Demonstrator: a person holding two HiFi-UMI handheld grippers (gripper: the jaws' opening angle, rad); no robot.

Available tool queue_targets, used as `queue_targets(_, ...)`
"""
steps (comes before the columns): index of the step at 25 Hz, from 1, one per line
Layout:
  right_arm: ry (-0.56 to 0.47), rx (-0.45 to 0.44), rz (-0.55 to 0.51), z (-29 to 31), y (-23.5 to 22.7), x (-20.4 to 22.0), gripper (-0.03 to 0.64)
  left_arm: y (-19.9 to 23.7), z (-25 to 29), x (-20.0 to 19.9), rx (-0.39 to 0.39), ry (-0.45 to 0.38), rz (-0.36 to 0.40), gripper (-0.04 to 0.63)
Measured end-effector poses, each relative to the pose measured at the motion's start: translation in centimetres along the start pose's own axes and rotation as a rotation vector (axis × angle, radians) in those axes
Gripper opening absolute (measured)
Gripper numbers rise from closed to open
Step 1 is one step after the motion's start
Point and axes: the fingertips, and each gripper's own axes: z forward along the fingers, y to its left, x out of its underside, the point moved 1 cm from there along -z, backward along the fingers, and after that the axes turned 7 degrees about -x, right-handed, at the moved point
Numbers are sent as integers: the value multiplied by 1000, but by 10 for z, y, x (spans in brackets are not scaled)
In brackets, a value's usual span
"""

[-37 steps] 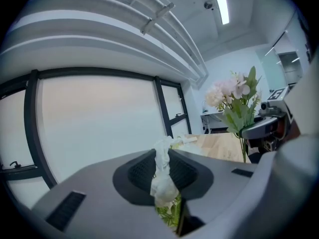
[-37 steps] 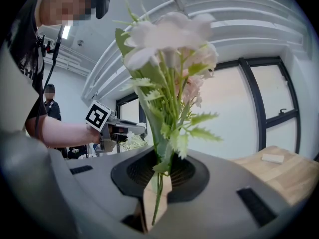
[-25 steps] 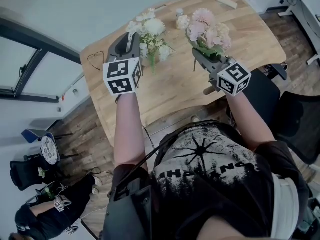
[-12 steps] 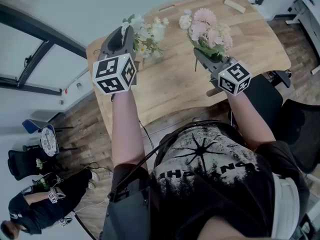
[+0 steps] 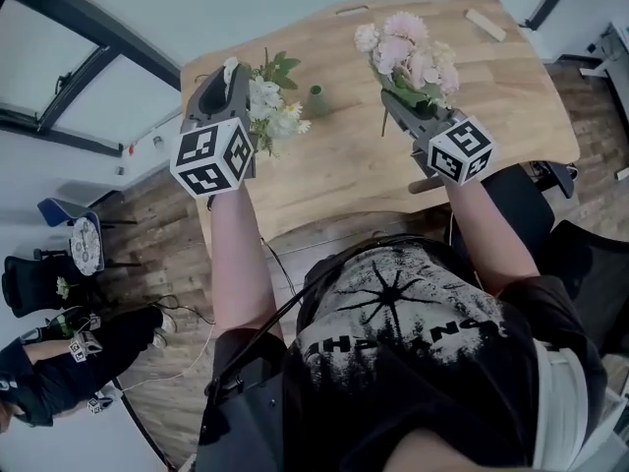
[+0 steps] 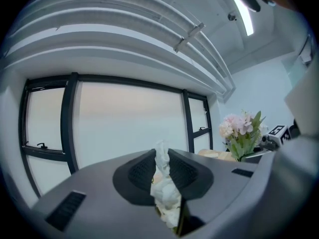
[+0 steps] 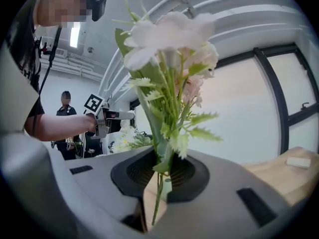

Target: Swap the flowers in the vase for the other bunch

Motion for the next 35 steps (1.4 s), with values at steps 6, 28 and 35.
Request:
queue_targets(6,29,-77,-13,37,1,1,55,32,-17,34,-68,57,-52,77)
queue_targets(28,40,-191,-135,131,-1,-15,54,54,-34,133,-119,222,-148,77)
queue_targets(35,27,-171,-143,198,-8,-22,55,84,-7,141,-64,259,-185,77)
